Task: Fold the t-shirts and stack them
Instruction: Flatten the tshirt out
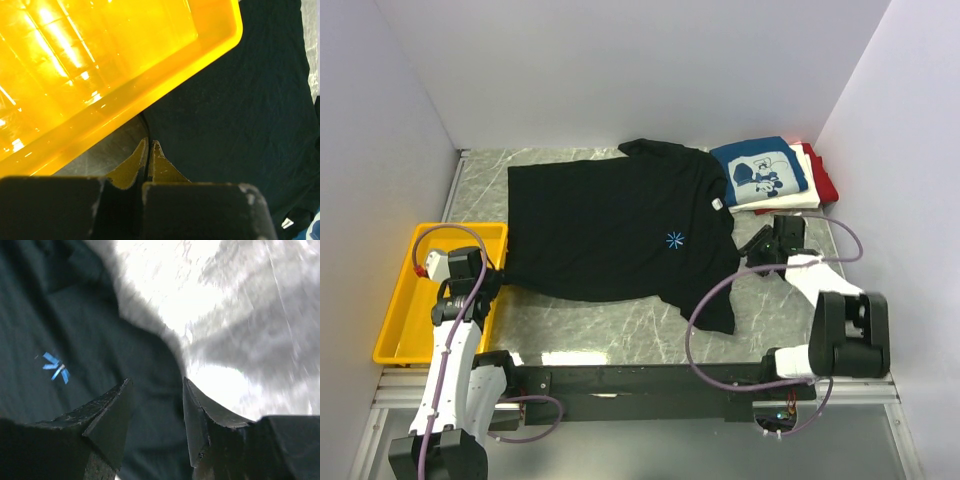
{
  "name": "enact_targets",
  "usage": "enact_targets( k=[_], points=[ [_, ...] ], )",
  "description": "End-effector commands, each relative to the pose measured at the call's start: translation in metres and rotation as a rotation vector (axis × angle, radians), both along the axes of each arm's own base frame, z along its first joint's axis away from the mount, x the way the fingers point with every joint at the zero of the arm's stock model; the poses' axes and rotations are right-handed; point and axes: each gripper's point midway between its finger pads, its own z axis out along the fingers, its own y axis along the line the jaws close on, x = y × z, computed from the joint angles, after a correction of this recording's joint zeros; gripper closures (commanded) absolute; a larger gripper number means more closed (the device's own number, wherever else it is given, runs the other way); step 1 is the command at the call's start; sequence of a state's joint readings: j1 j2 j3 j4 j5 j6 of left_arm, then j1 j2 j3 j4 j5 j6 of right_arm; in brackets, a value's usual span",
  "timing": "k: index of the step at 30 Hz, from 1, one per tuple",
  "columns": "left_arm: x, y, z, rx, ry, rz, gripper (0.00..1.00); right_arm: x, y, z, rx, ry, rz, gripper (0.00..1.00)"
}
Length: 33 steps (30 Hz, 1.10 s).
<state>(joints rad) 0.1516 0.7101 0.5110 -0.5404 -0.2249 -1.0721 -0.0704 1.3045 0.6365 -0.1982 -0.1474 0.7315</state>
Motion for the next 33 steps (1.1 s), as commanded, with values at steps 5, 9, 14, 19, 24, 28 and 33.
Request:
enact_targets(
  k=[5,9,14,19,24,28,33],
  points=[
    [0.011,-0.005,0.014,0.008,-0.059,-0.058,1.0,0.038,-0.001,-0.013,0.01,-0.049,0.008,0.48],
    [0.012,-0.006,0.017,0.008,-0.065,-0.066,1.0,0.037,0.011,-0.024,0.035,-0.023,0.034,0.49],
    [0.013,-0.003,0.026,0.028,-0.073,-0.058,1.0,0.036,0.022,-0.029,0.038,-0.016,0.065,0.8],
    [0.011,0.0,0.031,0.038,-0.077,-0.046,1.0,0.021,0.011,-0.015,-0.034,-0.025,0.065,0.97],
    [0.009,0.002,0.034,0.045,-0.078,-0.033,1.0,-0.007,-0.001,0.001,-0.108,-0.024,0.056,0.98],
    [0.008,0.002,0.037,0.045,-0.08,-0.033,1.0,-0.031,-0.007,0.012,-0.15,-0.039,0.041,0.98],
    [0.008,-0.001,0.036,0.035,-0.085,-0.042,1.0,-0.05,-0.012,0.006,-0.172,-0.033,0.026,0.75]
  ],
)
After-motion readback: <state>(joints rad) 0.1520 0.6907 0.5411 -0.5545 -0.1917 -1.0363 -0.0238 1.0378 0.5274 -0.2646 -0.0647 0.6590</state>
